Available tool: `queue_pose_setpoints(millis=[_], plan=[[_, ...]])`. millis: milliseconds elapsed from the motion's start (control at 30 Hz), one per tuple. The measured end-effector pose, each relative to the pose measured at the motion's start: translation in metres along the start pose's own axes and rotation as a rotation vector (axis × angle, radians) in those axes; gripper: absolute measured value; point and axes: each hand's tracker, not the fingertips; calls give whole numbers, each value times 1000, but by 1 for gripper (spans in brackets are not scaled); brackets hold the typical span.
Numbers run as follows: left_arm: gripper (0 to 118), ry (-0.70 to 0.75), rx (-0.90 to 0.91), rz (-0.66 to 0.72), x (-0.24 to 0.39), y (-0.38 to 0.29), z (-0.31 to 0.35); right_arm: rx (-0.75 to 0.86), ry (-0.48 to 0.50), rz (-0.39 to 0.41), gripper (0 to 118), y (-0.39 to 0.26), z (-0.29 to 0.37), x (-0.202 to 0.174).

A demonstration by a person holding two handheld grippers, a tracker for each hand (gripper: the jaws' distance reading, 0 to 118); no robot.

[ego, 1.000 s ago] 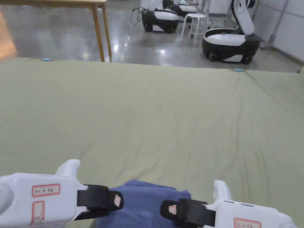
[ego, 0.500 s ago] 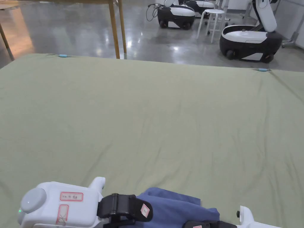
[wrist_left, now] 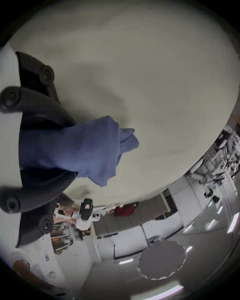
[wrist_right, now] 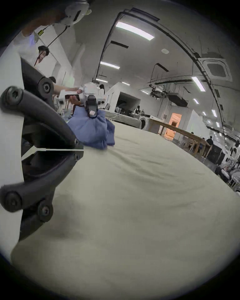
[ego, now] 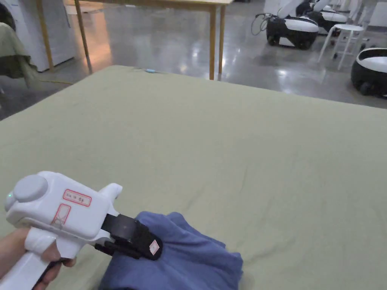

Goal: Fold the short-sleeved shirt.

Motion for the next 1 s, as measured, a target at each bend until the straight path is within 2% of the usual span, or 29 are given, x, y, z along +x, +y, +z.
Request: queue_pose_setpoints(millis=[67,133,233,367,433,467,533,567,667,767,833,867,900,933,967,1000], plan=[[25,93,38,38,-37,14,47,20,8,-5,2,0,2,-2],[25,177,73,14,-70,29,86,39,26,-8,2,0,2,-6],[25,138,68,37,-112,48,118,61,16,4,2,-1,4,-13],[26,119,68,28,-132,66,122,77,-15,13,2,-3,6,-19],[27,121,44,15,-122,64,112,79,-32,13,2,-3,6,-19],[44,124,33,5,-122,64,109,79,-40,13,2,-3,7,-22],[105,173,30,2,-118,64,108,80,-40,12,2,-4,10,-23],[117,209,68,-12,-114,61,109,78,-33,15,2,-4,11,-23],[116,205,117,-9,-108,51,122,80,-33,31,2,-2,20,-25],[116,307,149,-3,-88,35,132,93,-19,47,2,1,31,-26],[107,354,206,-17,-73,32,144,107,-11,67,2,2,39,-30],[89,387,258,-25,-61,26,147,118,-13,86,2,3,44,-35],[64,439,326,-10,-48,21,151,132,-15,105,2,3,50,-39],[28,497,385,-36,-41,23,156,143,-15,125,2,3,56,-43],[1,608,440,-60,-26,19,155,152,-14,139,2,4,62,-47],[1,667,516,-90,-12,13,155,166,-18,152,2,6,70,-50]])
